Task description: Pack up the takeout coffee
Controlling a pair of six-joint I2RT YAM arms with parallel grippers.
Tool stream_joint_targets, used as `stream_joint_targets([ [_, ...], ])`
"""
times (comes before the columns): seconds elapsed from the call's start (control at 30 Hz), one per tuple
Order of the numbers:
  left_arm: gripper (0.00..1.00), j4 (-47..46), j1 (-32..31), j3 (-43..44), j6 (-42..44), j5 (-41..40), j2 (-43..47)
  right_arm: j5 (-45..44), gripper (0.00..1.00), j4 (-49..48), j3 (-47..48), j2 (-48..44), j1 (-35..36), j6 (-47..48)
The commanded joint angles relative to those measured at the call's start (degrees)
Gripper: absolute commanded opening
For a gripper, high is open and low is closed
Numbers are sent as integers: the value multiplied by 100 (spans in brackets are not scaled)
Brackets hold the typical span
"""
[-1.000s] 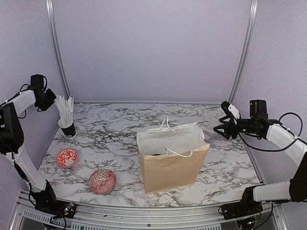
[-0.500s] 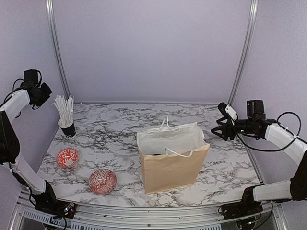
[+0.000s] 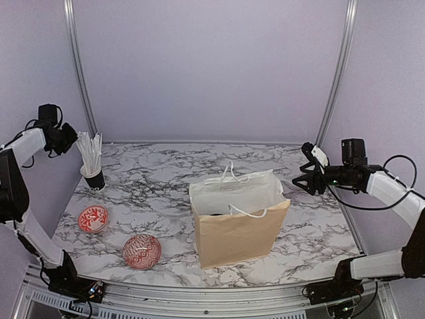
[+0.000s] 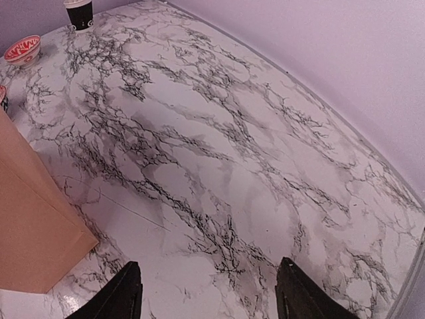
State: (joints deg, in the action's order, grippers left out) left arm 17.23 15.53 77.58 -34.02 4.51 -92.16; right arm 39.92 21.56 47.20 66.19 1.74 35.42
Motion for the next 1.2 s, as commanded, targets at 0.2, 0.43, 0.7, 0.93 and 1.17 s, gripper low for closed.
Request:
stream_joint_targets([
  [0.2,27,-232,3,-33,21,-67,-260,-50,66,97,101,75,68,56],
  [0.43,21,-360,3,-19,125,-177,-294,-55,66,94,97,94,73,62],
  [0.7,3,-340,-36,-49,246,-273,138,-63,66,101,101,112,90,63],
  [0.93,0,211,-268,291,572,-496,840,-97,66,102,107,146,141,70],
  [1.17,0,699,-687,738,990,-1206,1553,-116,66,103,116,192,203,85],
])
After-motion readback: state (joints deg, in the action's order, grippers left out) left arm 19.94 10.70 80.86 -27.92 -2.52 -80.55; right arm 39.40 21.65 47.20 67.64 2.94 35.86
